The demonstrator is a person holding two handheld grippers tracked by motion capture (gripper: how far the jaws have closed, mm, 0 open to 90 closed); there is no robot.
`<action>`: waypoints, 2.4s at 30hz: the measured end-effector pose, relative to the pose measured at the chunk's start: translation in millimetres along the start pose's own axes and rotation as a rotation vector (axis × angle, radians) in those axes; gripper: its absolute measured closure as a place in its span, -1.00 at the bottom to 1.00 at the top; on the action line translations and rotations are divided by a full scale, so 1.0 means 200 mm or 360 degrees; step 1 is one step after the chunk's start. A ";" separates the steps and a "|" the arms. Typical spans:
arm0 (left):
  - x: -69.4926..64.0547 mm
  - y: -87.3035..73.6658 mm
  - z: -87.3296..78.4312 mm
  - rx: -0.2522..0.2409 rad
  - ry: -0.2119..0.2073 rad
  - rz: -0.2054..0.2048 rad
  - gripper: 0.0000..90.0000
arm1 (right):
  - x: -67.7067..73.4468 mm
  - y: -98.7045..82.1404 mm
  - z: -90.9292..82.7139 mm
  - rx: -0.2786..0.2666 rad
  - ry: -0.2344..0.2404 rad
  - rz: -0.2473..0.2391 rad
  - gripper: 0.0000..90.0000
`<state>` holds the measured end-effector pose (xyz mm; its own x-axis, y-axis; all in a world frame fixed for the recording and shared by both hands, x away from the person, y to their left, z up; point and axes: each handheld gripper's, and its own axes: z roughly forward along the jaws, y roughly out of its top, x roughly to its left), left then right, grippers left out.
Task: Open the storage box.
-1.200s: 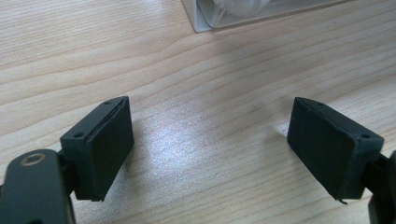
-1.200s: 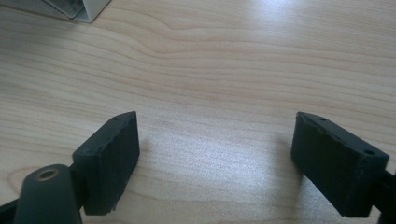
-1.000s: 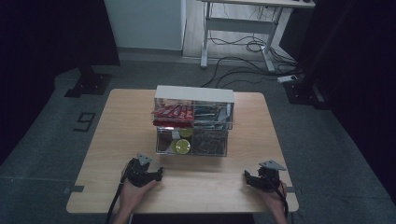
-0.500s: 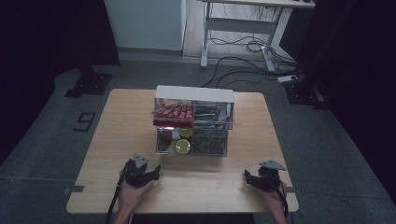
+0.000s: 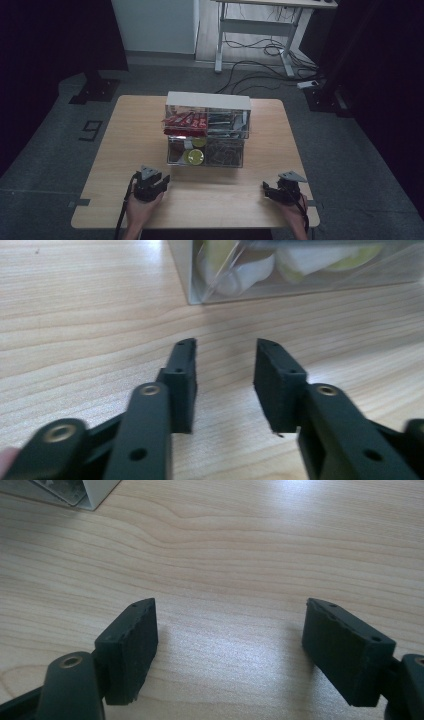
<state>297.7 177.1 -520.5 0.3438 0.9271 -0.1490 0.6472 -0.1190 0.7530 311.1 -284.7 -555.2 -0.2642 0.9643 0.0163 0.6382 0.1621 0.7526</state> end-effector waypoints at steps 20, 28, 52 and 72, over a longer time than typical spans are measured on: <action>-0.03 0.11 -0.20 -0.0154 -0.0125 0.0030 1.00 | 0.00 0.00 0.00 -0.0004 -0.0024 0.0015 -0.45; -0.10 0.19 -0.22 -0.0164 -0.0170 0.0088 1.00 | 0.00 0.00 0.00 -0.0005 -0.0023 0.0023 -0.44; -0.23 0.43 -0.26 -0.0216 -0.0296 0.0174 1.00 | 0.00 0.00 -0.01 -0.0010 -0.0033 0.0026 -0.40; -0.27 0.54 -0.26 -0.0233 -0.0364 0.0158 1.00 | 0.00 0.00 -0.01 -0.0012 -0.0053 0.0044 -0.37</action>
<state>312.9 132.6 -397.3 0.5560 0.8072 -0.1984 0.5033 -0.1370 0.8532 309.6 -284.4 -554.9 -0.2224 0.9748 0.0151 0.6393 0.1342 0.7571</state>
